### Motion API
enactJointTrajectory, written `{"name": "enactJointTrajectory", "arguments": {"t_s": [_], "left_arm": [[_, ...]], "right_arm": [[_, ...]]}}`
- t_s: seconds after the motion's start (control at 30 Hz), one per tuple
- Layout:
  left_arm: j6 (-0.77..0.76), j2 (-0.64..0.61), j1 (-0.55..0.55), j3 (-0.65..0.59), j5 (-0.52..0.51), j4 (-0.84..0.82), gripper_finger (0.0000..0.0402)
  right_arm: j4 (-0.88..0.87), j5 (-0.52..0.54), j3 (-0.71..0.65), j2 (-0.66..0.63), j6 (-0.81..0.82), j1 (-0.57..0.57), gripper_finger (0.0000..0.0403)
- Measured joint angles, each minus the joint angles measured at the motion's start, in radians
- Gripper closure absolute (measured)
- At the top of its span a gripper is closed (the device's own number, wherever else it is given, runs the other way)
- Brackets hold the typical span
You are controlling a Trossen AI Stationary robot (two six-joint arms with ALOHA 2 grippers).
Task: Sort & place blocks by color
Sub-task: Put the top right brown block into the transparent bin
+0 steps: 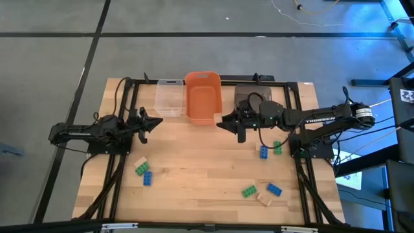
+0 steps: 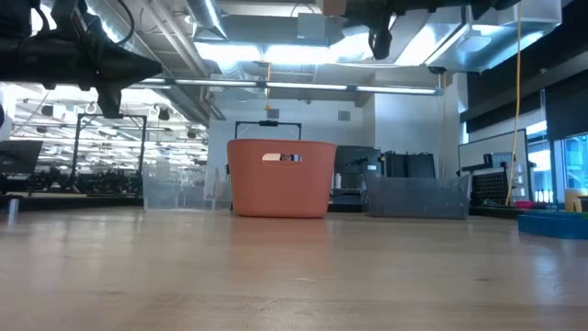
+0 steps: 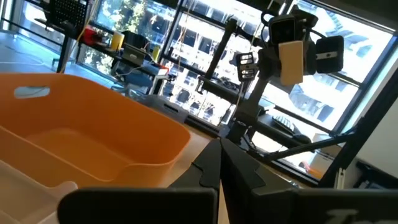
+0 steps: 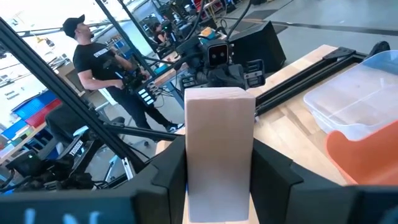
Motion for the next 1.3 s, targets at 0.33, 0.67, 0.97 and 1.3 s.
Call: {"name": "enactJointTrajectory", "arguments": {"t_s": [0.33, 0.67, 0.97, 1.3], "left_arm": [[-0.028, 0.0, 0.0, 0.0, 0.022, 0.052, 0.0401], [-0.133, 0.127, 0.0, 0.113, 0.059, 0.051, 0.0294], [-0.066, 0.534, 0.0, 0.401, 0.153, 0.055, 0.018], [0.191, 0.963, -0.01, 0.736, 0.284, 0.055, 0.0159]], "right_arm": [[-0.022, -0.001, 0.0, 0.0, -0.024, 0.0, 0.0274], [-0.022, 0.0, 0.0, 0.0, -0.027, 0.0, 0.0274], [-0.023, 0.0, 0.045, 0.044, -0.11, 0.006, 0.0274], [-0.1, 0.034, 0.245, 0.21, -0.285, 0.035, 0.0274]]}}
